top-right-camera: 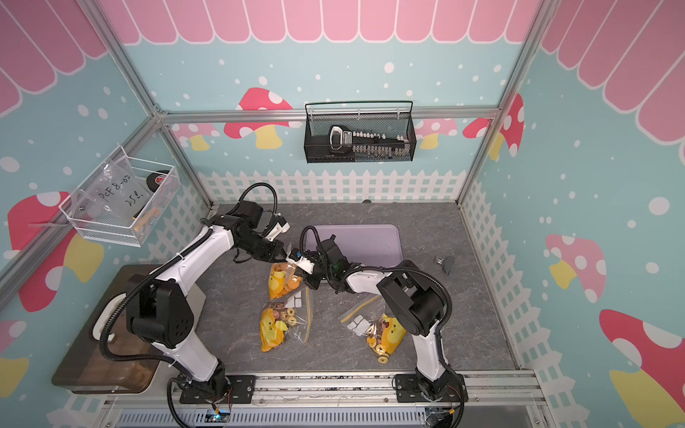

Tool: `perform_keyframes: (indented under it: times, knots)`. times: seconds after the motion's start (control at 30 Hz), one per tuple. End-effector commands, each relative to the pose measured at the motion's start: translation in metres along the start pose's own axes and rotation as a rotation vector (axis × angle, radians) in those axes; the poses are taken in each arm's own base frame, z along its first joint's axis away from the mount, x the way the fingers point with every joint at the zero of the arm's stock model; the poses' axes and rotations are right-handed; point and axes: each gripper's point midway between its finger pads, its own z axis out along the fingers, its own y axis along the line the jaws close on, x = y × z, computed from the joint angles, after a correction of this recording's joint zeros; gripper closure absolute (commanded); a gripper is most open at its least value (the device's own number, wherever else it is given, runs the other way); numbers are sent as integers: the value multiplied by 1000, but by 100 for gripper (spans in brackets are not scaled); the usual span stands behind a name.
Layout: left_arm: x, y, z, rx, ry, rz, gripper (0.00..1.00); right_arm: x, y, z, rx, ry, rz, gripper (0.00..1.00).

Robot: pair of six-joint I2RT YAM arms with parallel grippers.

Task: Pour cookies out of the ziploc bag
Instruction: Open the ziploc bag at the center of the board.

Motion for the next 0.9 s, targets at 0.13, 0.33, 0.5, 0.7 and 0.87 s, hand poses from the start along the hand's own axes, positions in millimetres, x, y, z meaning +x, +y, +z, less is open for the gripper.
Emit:
perform_keyframes:
  times: [0.13, 0.33, 0.5, 0.7, 0.87]
  knots:
    - [9, 15, 17, -37, 28, -13, 100, -4, 0, 4, -10, -6, 21, 100]
    - [17, 36, 27, -114, 39, -47, 100, 1, -10, 6, 16, 10, 78, 100]
    - [23, 54, 26, -162, 20, -92, 100, 14, -36, 2, 133, 43, 147, 100]
    - [33, 66, 28, -181, 20, -117, 100, 22, -57, -6, 203, 31, 239, 100]
    - [32, 77, 22, -215, -18, -137, 100, 23, -63, -8, 221, 23, 278, 100]
